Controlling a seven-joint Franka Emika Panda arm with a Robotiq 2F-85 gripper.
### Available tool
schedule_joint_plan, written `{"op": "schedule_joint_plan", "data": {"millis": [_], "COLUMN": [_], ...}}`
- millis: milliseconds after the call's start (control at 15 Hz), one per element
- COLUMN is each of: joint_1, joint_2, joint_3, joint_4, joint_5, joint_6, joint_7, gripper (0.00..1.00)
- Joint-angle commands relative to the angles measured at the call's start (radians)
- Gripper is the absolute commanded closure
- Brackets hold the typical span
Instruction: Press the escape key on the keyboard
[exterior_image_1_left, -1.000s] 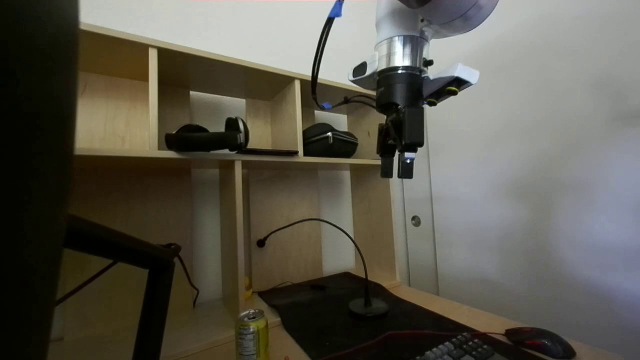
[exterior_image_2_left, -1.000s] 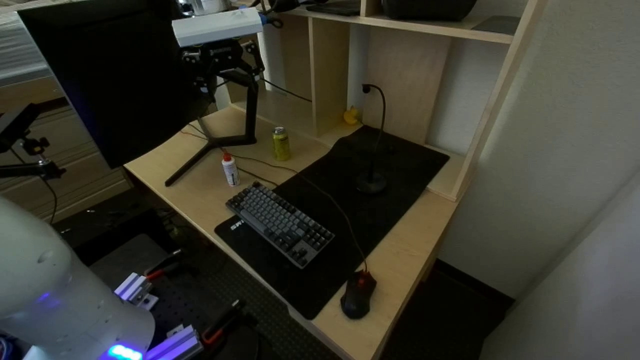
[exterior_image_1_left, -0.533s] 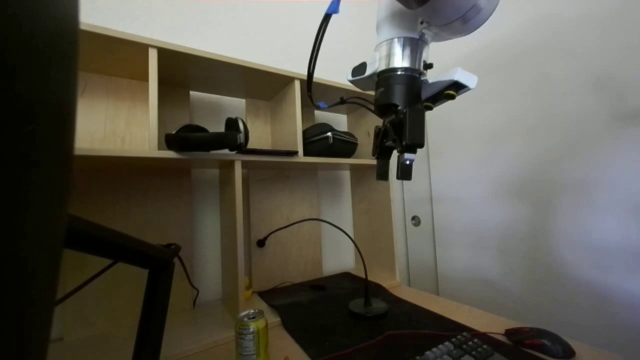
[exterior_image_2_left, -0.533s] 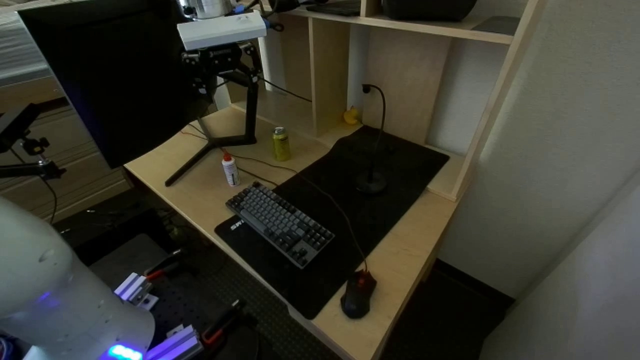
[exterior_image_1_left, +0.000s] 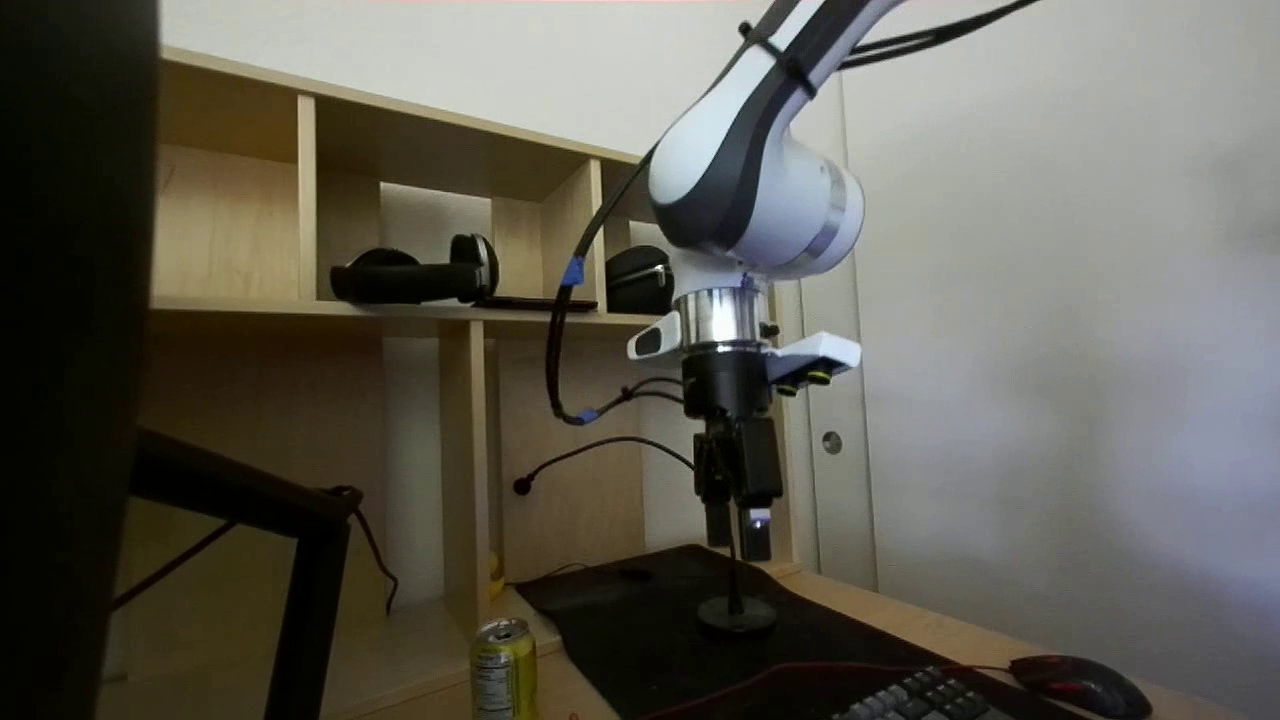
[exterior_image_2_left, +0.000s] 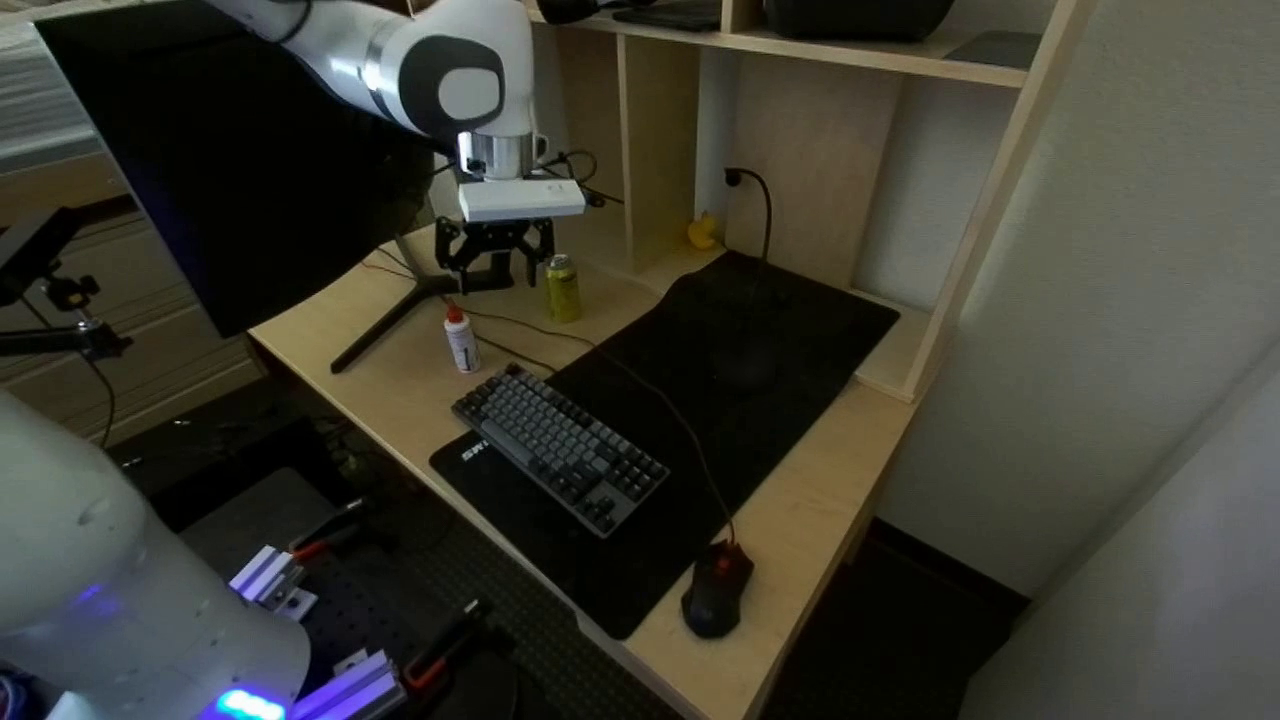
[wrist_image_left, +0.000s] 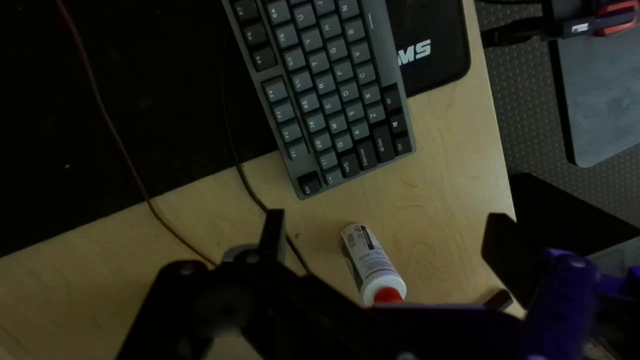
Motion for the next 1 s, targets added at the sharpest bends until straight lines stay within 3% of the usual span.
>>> {"op": "schedule_joint_plan", "data": {"millis": [0, 200, 533, 733, 800, 933], "joint_1": [-0.053, -0.066, -0.118, -0.148, -0.152, -0.16], "joint_2": [0.033, 0.092, 0.271, 0.38, 0.309, 0.342], "joint_3": [0.049, 0.053, 0.089, 0.147, 0.14, 0.156], "joint_4": [0.019, 0.061, 0.071, 0.137, 0.076, 0.091], "joint_5": [0.006, -0.038, 0.068, 0.109, 0.062, 0.057], "joint_6": [-0.002, -0.002, 0.227, 0.27, 0.255, 0.258], "joint_7": [-0.002, 0.033, -0.034, -0.037, -0.004, 0.005], "gripper": [0.0, 0.0, 0.0, 0.0, 0.0, 0.0]}}
